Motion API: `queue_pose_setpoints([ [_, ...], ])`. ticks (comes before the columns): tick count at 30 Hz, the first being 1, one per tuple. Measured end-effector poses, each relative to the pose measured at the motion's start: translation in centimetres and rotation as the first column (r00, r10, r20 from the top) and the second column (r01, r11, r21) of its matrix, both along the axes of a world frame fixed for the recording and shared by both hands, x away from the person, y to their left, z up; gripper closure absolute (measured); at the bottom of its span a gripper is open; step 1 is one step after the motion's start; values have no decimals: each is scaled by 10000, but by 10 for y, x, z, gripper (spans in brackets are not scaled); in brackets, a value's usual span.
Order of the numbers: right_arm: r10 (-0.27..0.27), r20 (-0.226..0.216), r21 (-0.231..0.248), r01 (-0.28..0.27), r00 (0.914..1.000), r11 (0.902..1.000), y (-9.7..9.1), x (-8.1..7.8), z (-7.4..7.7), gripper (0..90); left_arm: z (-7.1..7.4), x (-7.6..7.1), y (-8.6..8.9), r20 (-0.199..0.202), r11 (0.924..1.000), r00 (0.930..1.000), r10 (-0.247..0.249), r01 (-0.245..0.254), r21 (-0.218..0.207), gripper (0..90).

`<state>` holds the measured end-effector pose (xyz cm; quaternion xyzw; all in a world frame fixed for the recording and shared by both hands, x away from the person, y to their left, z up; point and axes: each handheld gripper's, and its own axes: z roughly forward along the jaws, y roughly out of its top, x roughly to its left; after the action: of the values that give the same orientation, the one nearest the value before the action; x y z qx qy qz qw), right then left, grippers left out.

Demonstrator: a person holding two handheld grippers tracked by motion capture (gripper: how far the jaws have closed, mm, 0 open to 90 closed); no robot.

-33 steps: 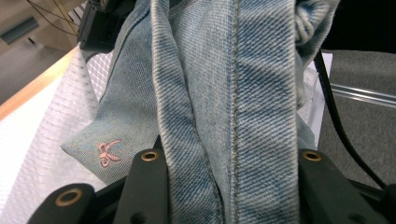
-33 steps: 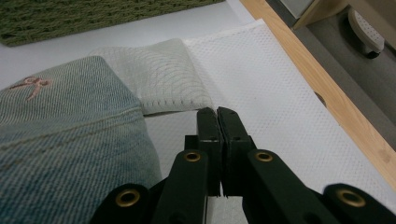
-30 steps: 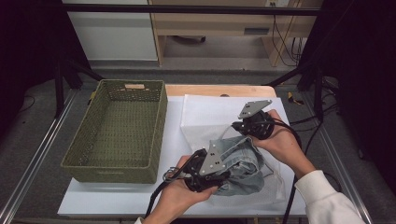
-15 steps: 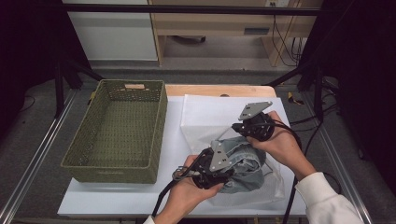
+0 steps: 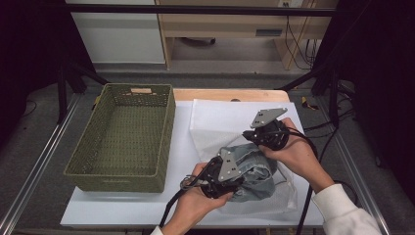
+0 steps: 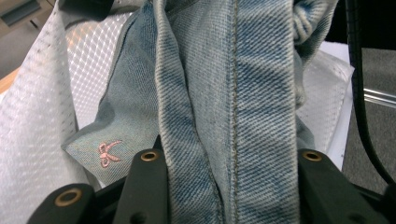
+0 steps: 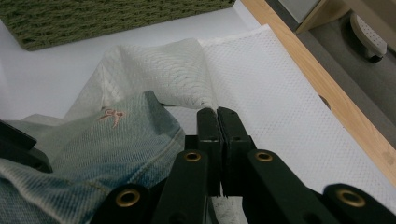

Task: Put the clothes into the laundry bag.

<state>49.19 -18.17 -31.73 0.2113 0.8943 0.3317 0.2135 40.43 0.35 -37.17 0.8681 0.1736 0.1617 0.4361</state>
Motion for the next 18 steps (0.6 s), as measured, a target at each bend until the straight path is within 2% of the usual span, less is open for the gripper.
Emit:
queue_pose_setpoints([
  [12,-7,-82,101,8,10000,9999,0,-3,-4,892,1,9,-13,73,10000,9999,75,-75,-6,619],
  [18,3,-107,206,-1,9999,9998,-2,-3,-2,892,-1,15,-17,-135,9997,9999,96,-99,-211,619],
])
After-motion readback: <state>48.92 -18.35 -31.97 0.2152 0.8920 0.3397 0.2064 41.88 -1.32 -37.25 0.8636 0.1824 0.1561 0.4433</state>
